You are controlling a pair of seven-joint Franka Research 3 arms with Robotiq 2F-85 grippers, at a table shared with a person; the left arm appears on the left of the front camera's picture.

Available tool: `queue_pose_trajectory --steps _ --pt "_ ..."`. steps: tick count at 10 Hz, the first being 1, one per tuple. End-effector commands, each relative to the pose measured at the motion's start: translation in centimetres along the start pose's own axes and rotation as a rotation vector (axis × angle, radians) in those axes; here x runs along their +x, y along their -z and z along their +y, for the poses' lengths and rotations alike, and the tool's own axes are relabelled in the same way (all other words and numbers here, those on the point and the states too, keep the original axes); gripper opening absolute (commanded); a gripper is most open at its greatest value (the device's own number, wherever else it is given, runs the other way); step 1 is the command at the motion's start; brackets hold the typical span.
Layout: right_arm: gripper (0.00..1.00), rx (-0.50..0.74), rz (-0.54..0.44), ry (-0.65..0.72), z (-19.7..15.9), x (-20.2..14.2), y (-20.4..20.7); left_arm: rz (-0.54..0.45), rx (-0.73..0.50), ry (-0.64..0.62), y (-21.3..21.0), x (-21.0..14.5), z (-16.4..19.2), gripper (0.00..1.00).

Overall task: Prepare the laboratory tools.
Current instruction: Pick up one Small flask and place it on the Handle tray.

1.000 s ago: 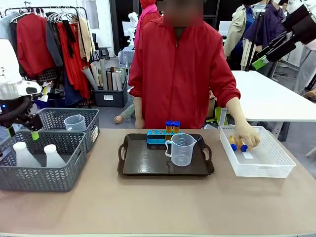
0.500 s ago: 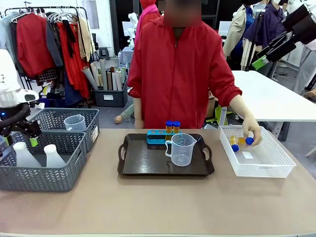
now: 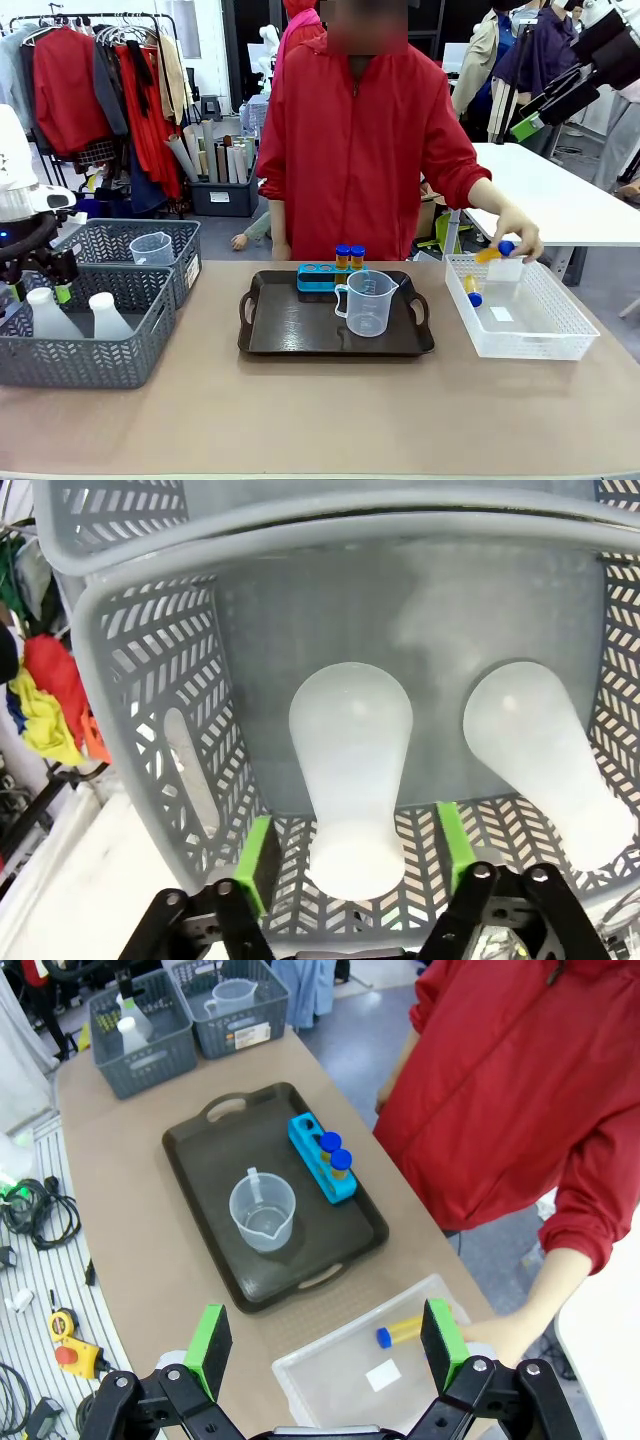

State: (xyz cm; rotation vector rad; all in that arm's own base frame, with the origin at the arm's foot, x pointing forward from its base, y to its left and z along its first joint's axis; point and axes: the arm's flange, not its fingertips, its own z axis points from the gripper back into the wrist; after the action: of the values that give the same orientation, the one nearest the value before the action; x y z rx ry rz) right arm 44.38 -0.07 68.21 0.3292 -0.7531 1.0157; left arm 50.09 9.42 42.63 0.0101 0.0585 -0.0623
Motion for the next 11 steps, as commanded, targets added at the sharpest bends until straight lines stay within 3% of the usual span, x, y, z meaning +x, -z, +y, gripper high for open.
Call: queue_pose_trajectory --steps 1,2,7,9,11 --pt "1.00 0.008 -0.008 -0.003 0.0 0.1 -0.1 -0.001 -0.009 -0.025 0.0 -0.6 0.2 0.19" --pt "1.00 0.008 -0.008 -0.003 0.0 0.1 -0.1 0.002 -0.014 -0.024 0.1 -0.5 0.2 0.00" --pt "1.00 0.008 -0.008 -0.003 0.0 0.1 -0.1 -0.024 0.003 -0.015 -0.8 -0.4 0.2 0.00" --pt "1.00 0.008 -0.008 -0.003 0.0 0.1 -0.1 -0.086 0.025 0.036 -4.9 -0.4 -1.0 0.00" --pt "1.00 0.008 -0.008 -0.003 0.0 0.1 -0.1 -0.177 0.083 0.106 -12.2 -0.8 -2.1 0.00"
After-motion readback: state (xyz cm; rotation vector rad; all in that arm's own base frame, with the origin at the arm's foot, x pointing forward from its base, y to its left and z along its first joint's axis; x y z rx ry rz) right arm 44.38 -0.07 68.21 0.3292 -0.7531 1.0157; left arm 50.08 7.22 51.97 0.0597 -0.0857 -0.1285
